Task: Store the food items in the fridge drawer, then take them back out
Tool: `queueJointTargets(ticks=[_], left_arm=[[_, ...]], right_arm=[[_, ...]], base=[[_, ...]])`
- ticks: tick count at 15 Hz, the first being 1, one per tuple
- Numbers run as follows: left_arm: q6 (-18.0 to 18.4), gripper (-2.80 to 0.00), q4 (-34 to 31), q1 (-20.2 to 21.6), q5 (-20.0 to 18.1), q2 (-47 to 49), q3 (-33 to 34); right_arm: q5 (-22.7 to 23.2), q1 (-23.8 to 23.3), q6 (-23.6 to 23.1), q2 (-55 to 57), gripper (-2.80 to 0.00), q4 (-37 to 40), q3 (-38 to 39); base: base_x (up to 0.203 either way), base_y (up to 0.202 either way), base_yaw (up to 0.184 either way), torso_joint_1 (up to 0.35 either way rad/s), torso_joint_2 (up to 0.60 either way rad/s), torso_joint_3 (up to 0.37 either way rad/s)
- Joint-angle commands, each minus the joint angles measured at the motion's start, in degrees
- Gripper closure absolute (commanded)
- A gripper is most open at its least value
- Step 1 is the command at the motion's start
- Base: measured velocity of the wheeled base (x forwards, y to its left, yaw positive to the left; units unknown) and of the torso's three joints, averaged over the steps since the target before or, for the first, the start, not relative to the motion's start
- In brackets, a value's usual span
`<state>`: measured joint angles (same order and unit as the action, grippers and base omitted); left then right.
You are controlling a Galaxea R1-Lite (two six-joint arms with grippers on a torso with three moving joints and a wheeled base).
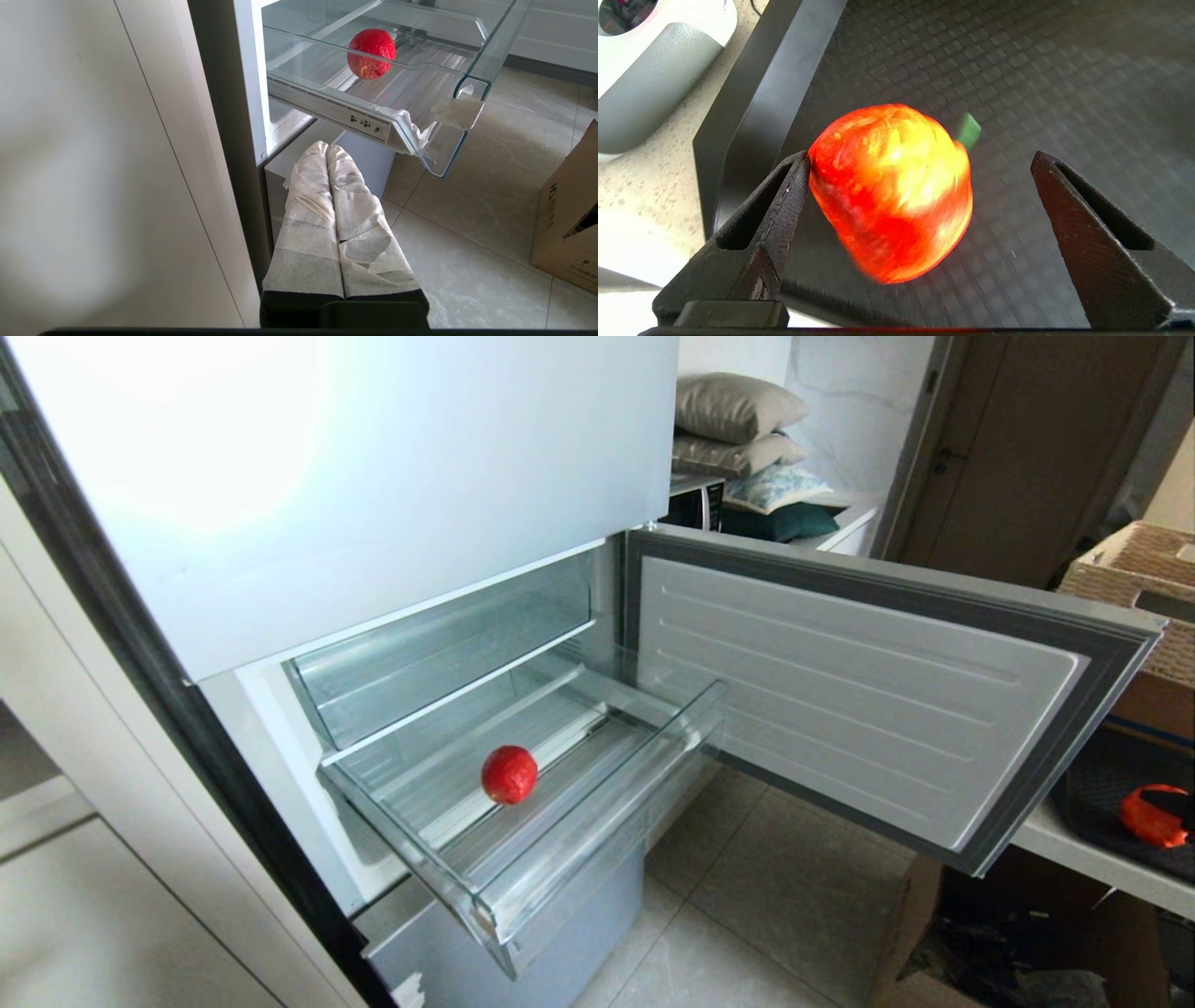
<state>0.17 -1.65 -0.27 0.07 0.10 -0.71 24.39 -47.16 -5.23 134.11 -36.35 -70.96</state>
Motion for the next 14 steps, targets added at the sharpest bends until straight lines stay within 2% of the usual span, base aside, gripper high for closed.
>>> queueJointTargets(ticks=[1,6,7,11,14], left_arm=[[0.00,0.00,-0.02,0.00,0.01,-0.01,0.00],[0.00,0.00,-0.02,0.00,0.01,-0.01,0.00],[0.00,0.00,-0.02,0.00,0.01,-0.01,0.00],[0.00,0.00,-0.02,0.00,0.01,-0.01,0.00],[0.00,0.00,-0.02,0.00,0.01,-0.01,0.00]], right_arm=[[0.11,0.46,-0.04,2.10,-2.80,-0.21,-1.33],[0.04,1.68,-0.09,3.53,-2.80,-0.30,-1.62],[0.08,1.72,-0.13,3.53,0.00,-0.29,-1.95],[0.04,1.81,0.58,2.96,0.00,0.01,-2.07],[0.05,1.53,0.65,-1.36,0.00,0.40,1.49]], base=[[0.000,0.000,0.000,0.000,0.00,0.000],[0.000,0.000,0.000,0.000,0.00,0.000],[0.000,0.000,0.000,0.000,0.00,0.000],[0.000,0.000,0.000,0.000,0.00,0.000],[0.000,0.000,0.000,0.000,0.00,0.000]])
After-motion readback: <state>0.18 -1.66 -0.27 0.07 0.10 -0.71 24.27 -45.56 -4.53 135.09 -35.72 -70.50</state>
